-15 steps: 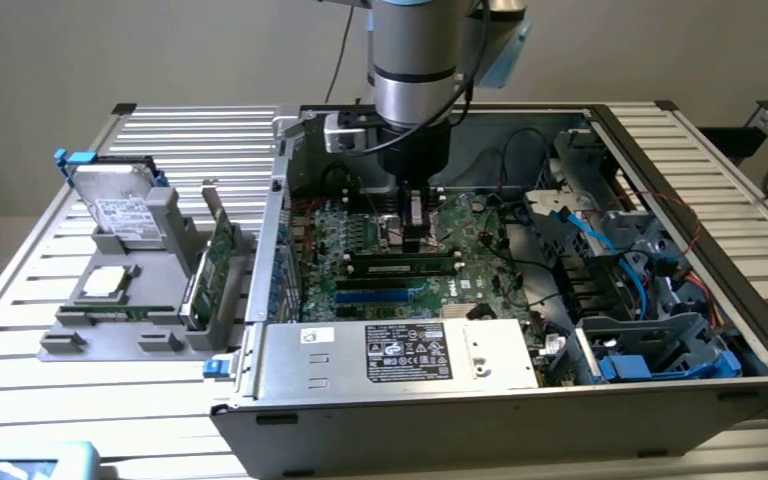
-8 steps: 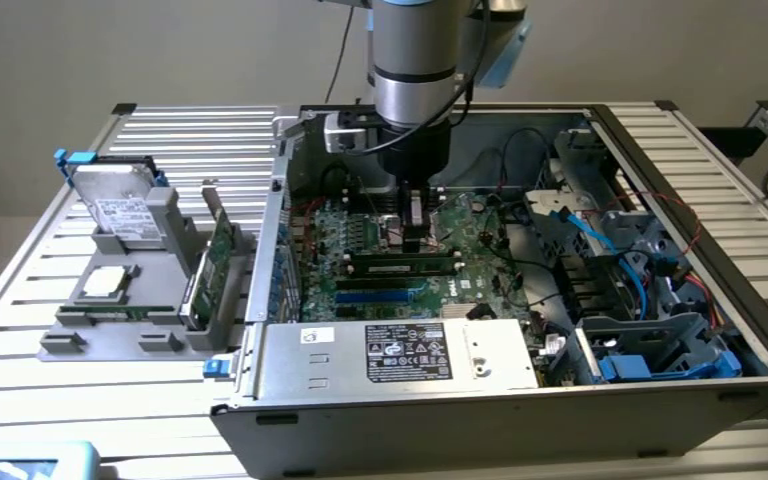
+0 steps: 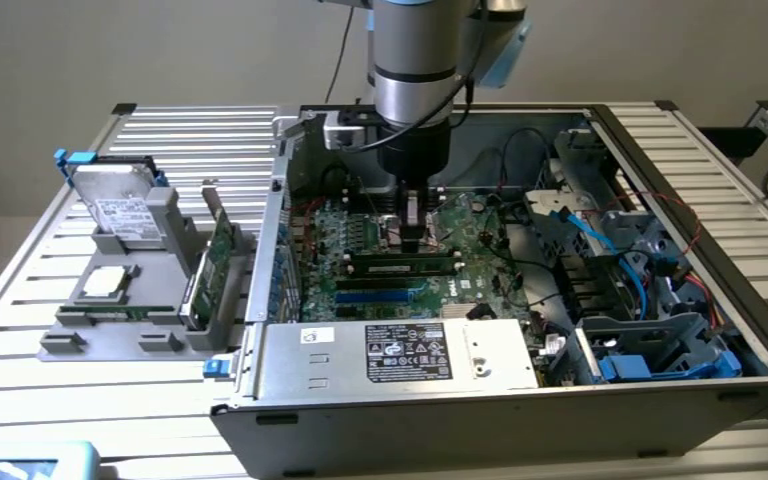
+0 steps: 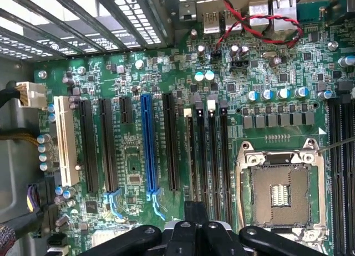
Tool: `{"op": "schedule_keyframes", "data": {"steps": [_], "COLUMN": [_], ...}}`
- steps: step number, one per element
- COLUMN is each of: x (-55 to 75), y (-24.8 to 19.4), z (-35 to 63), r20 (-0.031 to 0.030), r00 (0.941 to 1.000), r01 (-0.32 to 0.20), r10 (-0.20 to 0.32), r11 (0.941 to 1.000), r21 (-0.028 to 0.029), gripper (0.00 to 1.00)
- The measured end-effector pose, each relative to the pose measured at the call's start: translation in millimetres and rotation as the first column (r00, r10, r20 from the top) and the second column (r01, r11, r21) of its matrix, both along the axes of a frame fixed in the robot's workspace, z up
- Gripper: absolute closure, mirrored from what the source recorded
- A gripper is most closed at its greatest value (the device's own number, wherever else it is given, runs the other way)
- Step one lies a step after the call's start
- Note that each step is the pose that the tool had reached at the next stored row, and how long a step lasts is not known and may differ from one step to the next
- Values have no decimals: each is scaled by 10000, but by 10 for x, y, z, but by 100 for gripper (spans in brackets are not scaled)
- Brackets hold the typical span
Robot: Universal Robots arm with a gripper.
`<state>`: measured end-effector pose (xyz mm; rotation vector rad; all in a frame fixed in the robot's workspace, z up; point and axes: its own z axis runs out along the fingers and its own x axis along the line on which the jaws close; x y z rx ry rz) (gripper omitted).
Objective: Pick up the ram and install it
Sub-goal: 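Press down the ram until it locks into place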
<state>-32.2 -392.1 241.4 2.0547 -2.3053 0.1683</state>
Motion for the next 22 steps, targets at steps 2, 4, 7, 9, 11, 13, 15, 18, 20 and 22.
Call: {"op": "schedule_keyframes", "data": {"steps": [2,4,7,9,11,13,15,18,20,22], "x": [0,0,0,0,0,0,0,0,0,0], "y": [0,0,0,0,0,0,0,0,0,0], "z": [0,0,0,0,0,0,0,0,0,0], "r20": [-1,0,1,2,3,5,7,10,13,17], "r00": [9996,9984,9955,9927,9892,9849,9802,9723,9665,9603], "r01": [297,558,950,1208,1467,1734,1978,2339,2566,2791], "r10": [-297,-558,-950,-1208,-1467,-1734,-1978,-2339,-2566,-2791], "r11": [9996,9984,9955,9927,9892,9849,9802,9723,9665,9603], "r21": [-1,0,0,0,0,1,0,1,2,0], "gripper": [89,89,89,89,89,89,89,89,89,89]}}
